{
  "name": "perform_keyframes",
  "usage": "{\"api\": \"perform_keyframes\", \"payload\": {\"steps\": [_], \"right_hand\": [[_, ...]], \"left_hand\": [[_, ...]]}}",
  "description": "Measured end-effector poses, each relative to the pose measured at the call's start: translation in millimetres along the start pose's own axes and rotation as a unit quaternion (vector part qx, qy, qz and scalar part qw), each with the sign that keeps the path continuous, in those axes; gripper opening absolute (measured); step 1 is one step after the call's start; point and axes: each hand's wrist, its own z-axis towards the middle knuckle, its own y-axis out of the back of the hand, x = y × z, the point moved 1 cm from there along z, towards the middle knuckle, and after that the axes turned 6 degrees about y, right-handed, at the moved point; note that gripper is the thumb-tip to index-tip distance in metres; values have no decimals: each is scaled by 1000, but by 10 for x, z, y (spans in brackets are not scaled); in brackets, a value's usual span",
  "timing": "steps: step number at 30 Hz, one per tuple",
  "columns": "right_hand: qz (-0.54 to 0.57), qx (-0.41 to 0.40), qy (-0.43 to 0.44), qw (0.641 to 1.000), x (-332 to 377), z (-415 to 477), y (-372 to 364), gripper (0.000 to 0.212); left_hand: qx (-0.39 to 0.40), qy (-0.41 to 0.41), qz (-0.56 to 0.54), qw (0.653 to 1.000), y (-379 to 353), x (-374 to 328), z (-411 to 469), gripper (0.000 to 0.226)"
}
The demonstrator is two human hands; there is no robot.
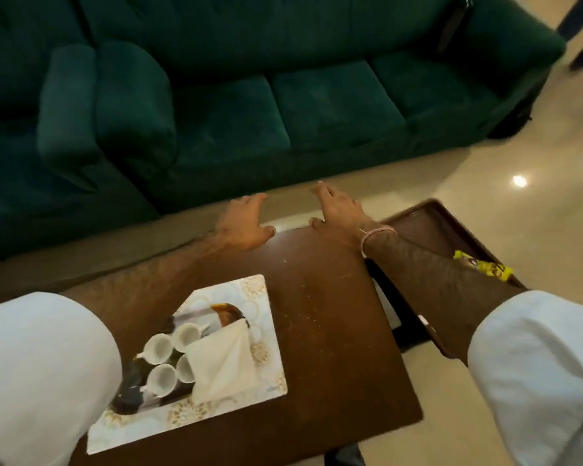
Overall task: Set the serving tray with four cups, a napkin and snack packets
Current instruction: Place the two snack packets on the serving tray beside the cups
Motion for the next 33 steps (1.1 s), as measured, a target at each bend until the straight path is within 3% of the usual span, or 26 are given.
{"api": "perform_keyframes", "payload": {"steps": [13, 19, 22, 24, 26, 29, 33], "right_hand": [[40, -18, -191, 981, -2870, -955, -809, 58], [5, -48, -295, 954, -3623, -1563, -1038, 54], [-48, -100, -339, 934, -3837, -1800, -1112, 52], [-33, -153, -384, 910, -3951, -1914, -1161, 60], [82, -217, -424, 875, -4020, -1961, -1213, 71], [273, -282, -476, 787, -4094, -1934, -1260, 77], [468, -286, -523, 652, -4138, -1851, -1288, 54]], "left_hand": [[146, -97, 3, 985, -2603, -1823, 820, 66], [153, -144, 79, 974, -3390, -2480, 858, 61], [176, -146, 92, 969, -3662, -2731, 843, 64], [194, -142, 103, 965, -3805, -2870, 824, 72], [205, -133, 103, 964, -3904, -2961, 810, 75], [231, -97, 87, 964, -3995, -3043, 803, 73], [301, -33, -8, 953, -4012, -3055, 811, 48]]}}
